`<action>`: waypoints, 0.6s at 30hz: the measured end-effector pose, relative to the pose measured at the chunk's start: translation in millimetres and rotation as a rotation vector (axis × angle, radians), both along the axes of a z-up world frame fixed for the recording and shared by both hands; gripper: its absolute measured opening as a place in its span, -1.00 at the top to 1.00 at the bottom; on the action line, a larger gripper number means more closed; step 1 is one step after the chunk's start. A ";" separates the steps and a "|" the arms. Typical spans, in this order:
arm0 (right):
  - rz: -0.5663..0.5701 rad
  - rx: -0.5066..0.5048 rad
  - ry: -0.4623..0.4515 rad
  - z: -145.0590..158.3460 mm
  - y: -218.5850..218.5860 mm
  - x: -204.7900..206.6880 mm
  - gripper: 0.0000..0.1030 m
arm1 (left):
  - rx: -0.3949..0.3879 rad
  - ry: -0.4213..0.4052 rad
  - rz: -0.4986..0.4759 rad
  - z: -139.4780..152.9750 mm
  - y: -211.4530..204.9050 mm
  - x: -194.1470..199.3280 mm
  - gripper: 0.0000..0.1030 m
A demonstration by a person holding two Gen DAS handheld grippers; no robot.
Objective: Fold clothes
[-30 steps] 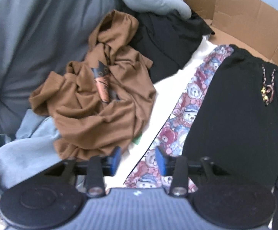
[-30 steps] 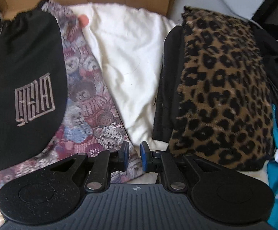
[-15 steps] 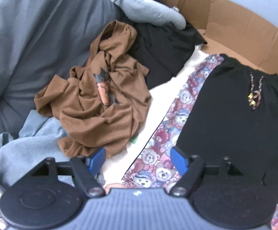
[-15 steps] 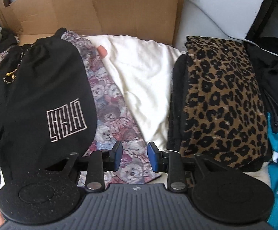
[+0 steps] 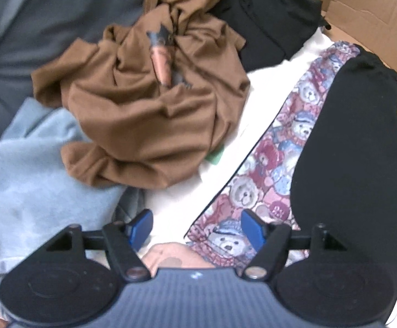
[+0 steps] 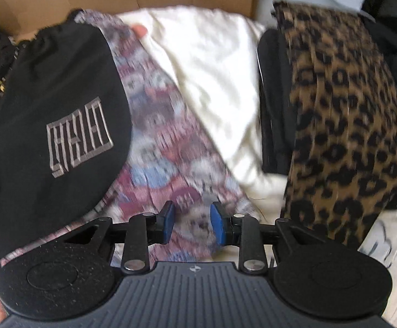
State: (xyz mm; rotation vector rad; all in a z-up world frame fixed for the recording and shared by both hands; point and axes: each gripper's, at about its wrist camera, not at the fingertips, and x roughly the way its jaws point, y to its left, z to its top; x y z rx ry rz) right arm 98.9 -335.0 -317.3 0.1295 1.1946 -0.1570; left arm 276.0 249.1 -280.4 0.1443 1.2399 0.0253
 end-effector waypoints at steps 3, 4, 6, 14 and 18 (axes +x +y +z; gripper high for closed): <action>-0.010 -0.029 0.007 -5.9 4.8 -7.5 0.31 | -0.001 0.019 -0.002 -12.4 8.1 1.3 -0.42; -0.012 -0.045 0.014 -6.9 6.8 -8.8 0.31 | -0.007 0.028 -0.003 -16.8 9.9 1.6 -0.42; -0.013 -0.072 0.029 -10.1 10.6 -11.1 0.31 | -0.020 0.045 -0.006 -25.5 13.7 2.0 -0.42; -0.018 -0.095 0.117 -8.0 7.9 -12.0 0.29 | -0.061 0.044 -0.033 -37.7 34.1 -0.7 -0.15; -0.029 -0.091 0.128 -3.3 6.4 -16.9 0.29 | -0.070 0.044 -0.019 -43.6 46.3 -1.1 0.22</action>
